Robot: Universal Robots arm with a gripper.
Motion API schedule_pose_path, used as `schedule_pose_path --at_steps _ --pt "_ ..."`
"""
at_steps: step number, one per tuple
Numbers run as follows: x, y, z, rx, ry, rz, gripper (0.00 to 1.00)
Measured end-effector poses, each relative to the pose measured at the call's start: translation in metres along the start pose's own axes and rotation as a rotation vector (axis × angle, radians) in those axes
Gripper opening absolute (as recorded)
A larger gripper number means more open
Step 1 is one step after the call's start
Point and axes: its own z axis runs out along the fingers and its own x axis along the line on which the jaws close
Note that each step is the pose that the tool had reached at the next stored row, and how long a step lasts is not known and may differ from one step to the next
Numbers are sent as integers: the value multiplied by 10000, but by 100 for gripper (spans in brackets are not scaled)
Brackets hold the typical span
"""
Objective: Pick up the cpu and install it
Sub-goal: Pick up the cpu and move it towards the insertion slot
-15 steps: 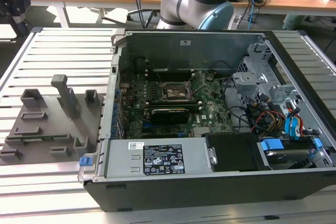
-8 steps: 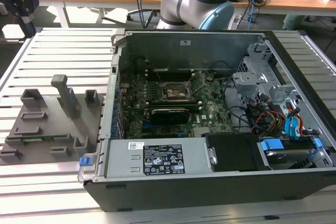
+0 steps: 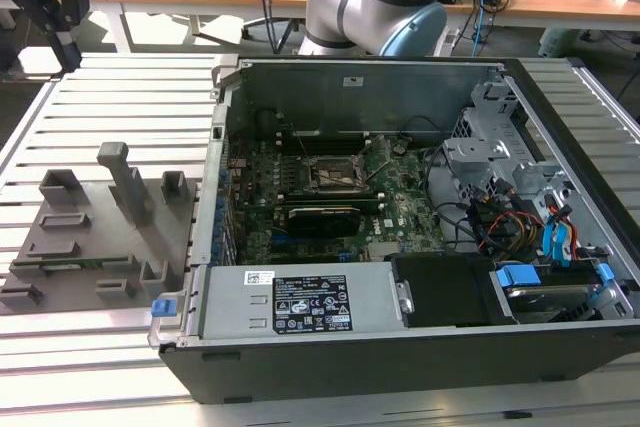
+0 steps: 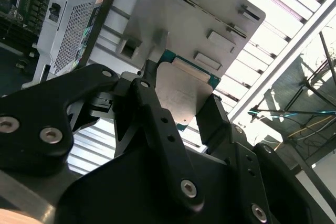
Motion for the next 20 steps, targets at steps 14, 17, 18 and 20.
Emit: schedule_pose_path --at_steps 14,17,18,20 --pt "-203 -1 5 13 0 0 54" --pt "-266 -2 7 21 0 -1 54" --pt "-294 -1 8 28 1 -1 54" --pt "-341 -1 10 37 0 -2 54"
